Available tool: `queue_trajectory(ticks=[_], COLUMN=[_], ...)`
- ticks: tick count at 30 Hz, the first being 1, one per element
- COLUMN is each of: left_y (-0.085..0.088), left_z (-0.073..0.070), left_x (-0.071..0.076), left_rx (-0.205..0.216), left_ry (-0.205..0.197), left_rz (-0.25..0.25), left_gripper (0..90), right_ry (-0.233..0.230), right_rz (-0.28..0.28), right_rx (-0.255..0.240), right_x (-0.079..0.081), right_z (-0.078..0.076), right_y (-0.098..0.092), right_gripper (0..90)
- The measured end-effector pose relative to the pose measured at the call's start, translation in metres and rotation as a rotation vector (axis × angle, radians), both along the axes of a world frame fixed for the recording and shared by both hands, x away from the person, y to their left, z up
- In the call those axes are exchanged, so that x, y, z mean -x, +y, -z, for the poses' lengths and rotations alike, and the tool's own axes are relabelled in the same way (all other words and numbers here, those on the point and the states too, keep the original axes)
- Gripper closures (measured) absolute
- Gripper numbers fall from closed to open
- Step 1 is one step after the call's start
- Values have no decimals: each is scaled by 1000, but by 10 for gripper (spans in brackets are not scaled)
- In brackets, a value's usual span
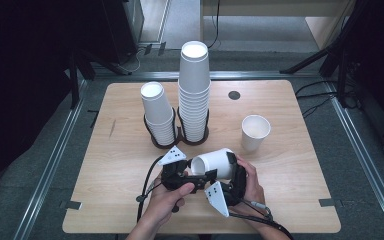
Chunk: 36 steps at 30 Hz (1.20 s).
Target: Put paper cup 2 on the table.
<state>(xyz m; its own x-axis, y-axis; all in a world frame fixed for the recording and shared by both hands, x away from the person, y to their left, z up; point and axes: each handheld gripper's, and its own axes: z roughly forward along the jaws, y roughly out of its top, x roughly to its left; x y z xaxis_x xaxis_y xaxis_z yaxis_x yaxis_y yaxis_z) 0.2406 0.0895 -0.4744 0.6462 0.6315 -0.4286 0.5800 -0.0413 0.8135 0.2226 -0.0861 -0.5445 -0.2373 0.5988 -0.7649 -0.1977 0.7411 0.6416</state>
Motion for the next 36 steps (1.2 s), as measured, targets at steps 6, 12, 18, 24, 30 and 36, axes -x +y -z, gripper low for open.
queue_trajectory(ticks=[6,12,18,24,30,36], left_y=[3,13,22,25,27,26], left_z=[0,0,-4,-7,-7,-6], left_x=[-1,-4,-4,-2,2,6], left_rx=[13,31,59,74,124,162], left_ry=[-2,-21,-70,-135,-211,-293], left_rz=[4,-33,-89,-127,-171,-211], left_gripper=[244,247,247,245,243,241], right_ry=[-4,-6,22,144,281,414], right_rz=[-3,-19,-39,-30,-5,-33], right_rx=[4,-32,-93,-264,-543,-777], right_x=[0,2,3,0,-6,-7], right_z=[-1,-6,-10,-20,-40,-57], right_y=[0,-1,-8,-22,-42,-55], right_gripper=[89,0,0,0,0,0])
